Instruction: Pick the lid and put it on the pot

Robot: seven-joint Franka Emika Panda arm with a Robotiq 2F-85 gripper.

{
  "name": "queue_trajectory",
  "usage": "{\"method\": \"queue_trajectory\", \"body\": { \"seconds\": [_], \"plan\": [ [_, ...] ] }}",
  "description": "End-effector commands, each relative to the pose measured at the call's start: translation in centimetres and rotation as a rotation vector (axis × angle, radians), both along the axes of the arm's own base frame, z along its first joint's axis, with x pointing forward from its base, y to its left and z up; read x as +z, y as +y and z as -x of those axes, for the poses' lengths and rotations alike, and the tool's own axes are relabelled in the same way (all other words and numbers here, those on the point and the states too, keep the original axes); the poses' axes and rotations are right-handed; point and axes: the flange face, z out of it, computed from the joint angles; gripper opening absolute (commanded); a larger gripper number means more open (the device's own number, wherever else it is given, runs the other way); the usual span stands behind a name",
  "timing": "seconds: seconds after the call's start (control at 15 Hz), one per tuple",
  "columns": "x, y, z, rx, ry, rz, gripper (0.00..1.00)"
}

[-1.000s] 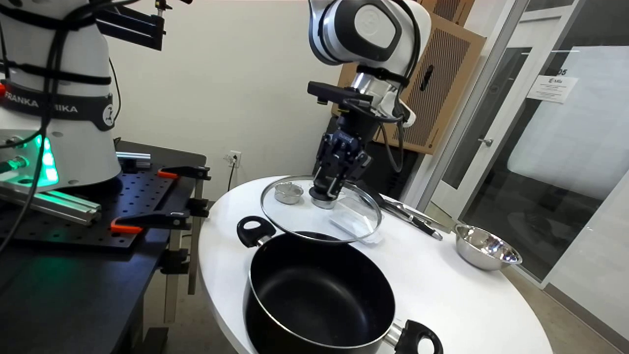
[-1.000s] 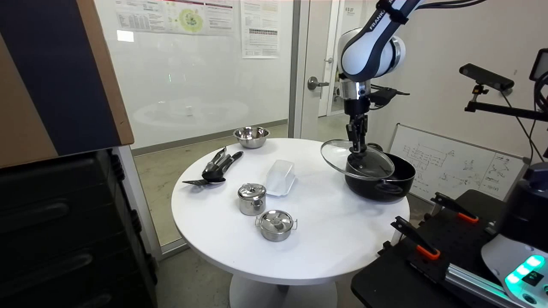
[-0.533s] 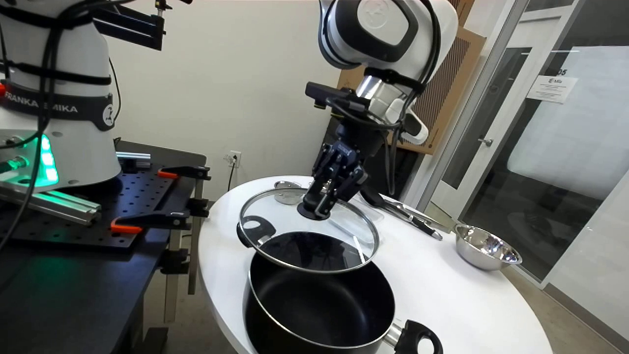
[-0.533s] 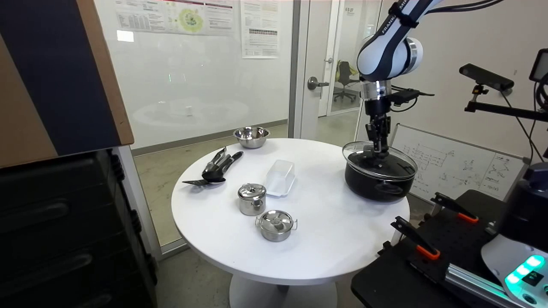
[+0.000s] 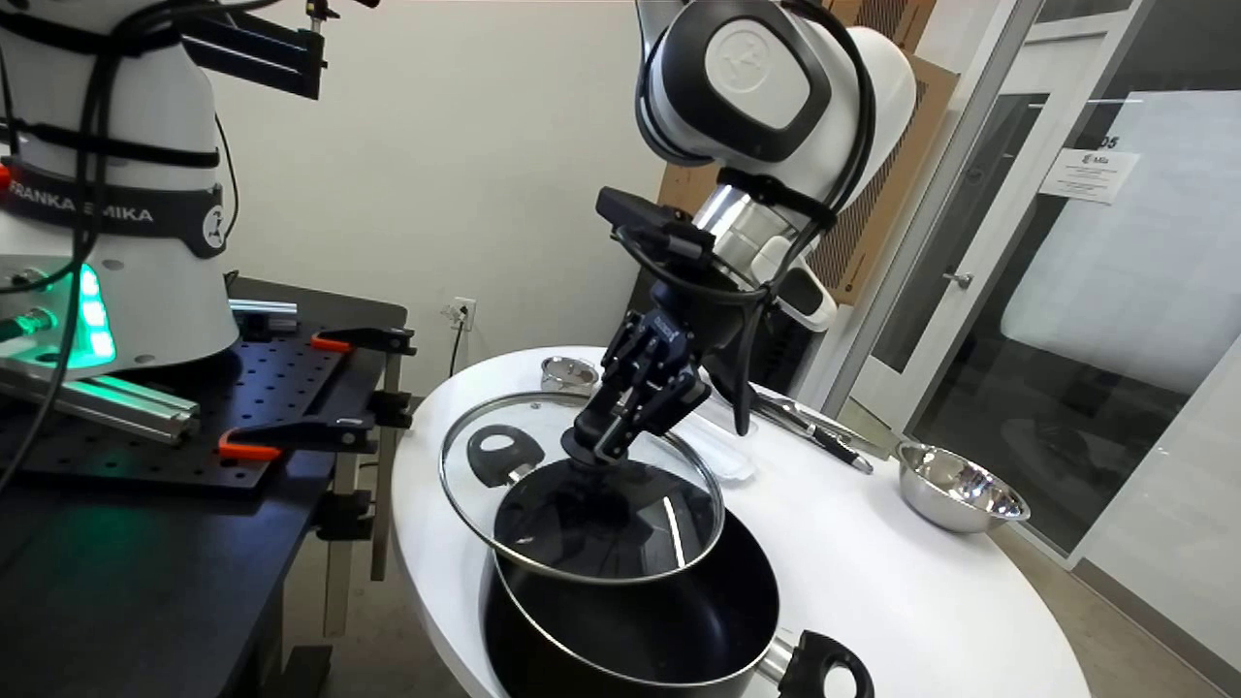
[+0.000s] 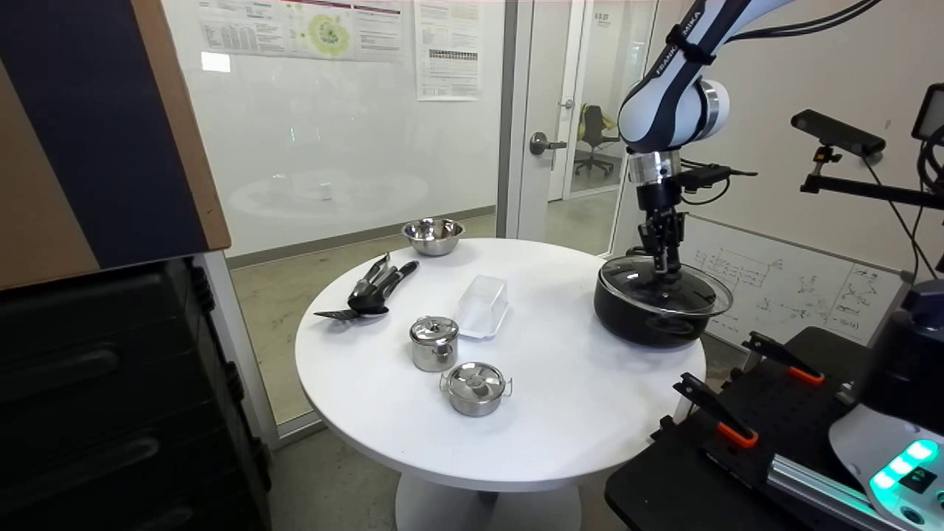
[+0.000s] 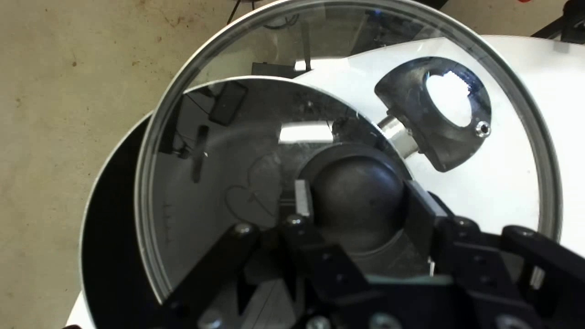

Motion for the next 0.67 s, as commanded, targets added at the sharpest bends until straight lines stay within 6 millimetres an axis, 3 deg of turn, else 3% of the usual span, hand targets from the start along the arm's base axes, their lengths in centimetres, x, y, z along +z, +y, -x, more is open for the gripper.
{"method": "queue_trajectory", "body": {
  "seconds": [0.0, 0.4, 0.47, 0.6],
  "plan": [
    [-0.14, 0.05, 0.00, 0.001, 0.004, -0.001, 0.51],
    [-0.19, 0.06, 0.01, 0.001, 0.005, -0.001, 0.51],
    [-0.19, 0.06, 0.01, 0.001, 0.005, -0.001, 0.26],
    [-0.22, -0.08, -0.43, -0.018, 0.015, -0.011, 0.26]
  ]
}}
